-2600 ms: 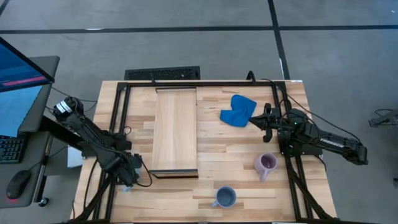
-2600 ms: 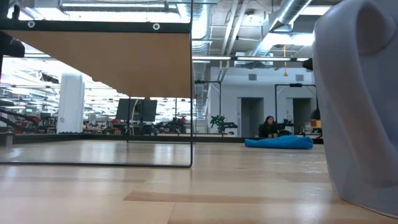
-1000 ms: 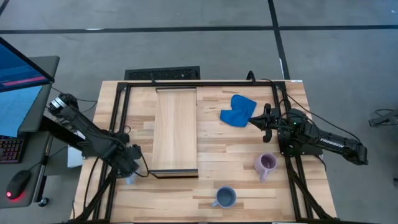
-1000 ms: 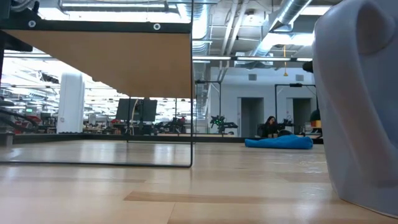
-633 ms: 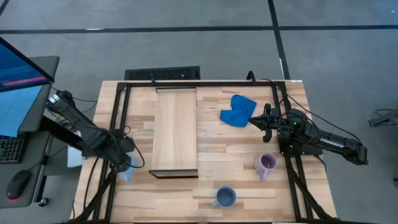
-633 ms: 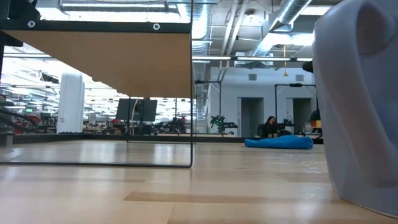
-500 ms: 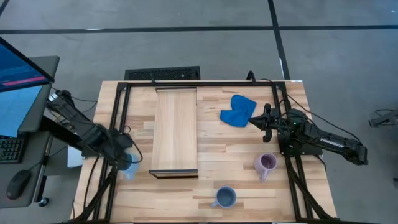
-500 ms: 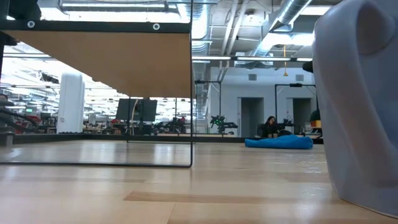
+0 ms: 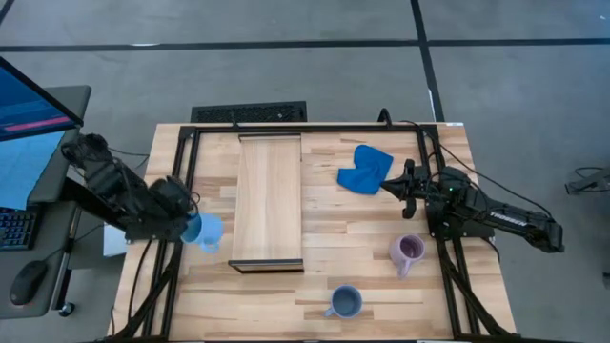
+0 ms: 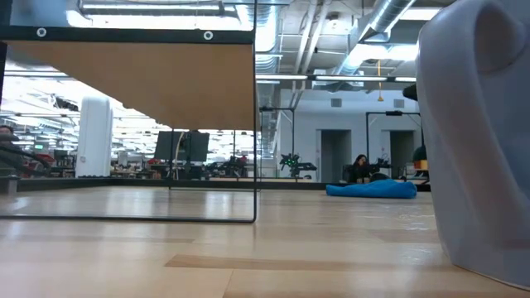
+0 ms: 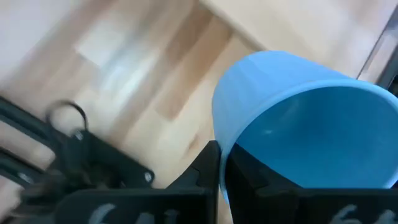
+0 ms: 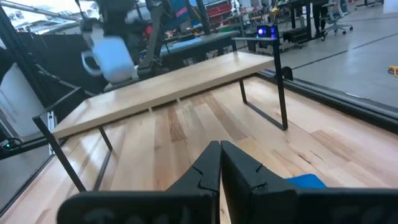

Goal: Stack small to large cups/mugs on shelf
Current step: Put the light blue mug on the shelf

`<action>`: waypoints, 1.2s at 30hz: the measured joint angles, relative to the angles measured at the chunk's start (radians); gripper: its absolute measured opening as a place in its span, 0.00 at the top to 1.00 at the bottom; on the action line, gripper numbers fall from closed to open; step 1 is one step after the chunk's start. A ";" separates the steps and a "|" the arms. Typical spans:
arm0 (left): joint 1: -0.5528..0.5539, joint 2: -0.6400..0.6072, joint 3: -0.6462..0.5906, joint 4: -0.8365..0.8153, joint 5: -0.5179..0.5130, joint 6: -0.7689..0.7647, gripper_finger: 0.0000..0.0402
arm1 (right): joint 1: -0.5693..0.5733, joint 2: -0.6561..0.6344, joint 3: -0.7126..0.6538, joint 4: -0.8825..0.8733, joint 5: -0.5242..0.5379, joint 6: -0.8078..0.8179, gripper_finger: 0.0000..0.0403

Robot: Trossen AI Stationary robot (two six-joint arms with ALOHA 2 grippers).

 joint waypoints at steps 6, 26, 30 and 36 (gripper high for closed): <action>0.002 0.042 0.162 -0.032 -0.141 0.010 1.00 | 0.000 0.000 -0.003 0.003 0.001 0.000 0.92; 0.294 0.329 0.395 -0.021 0.004 0.017 1.00 | 0.000 0.000 -0.003 0.032 0.002 0.002 0.92; 0.364 0.378 0.411 0.042 0.065 0.079 1.00 | 0.001 0.000 -0.003 0.032 0.001 0.002 0.92; 0.445 0.451 0.432 0.089 0.136 0.128 1.00 | 0.001 0.000 -0.003 0.032 0.000 0.069 0.92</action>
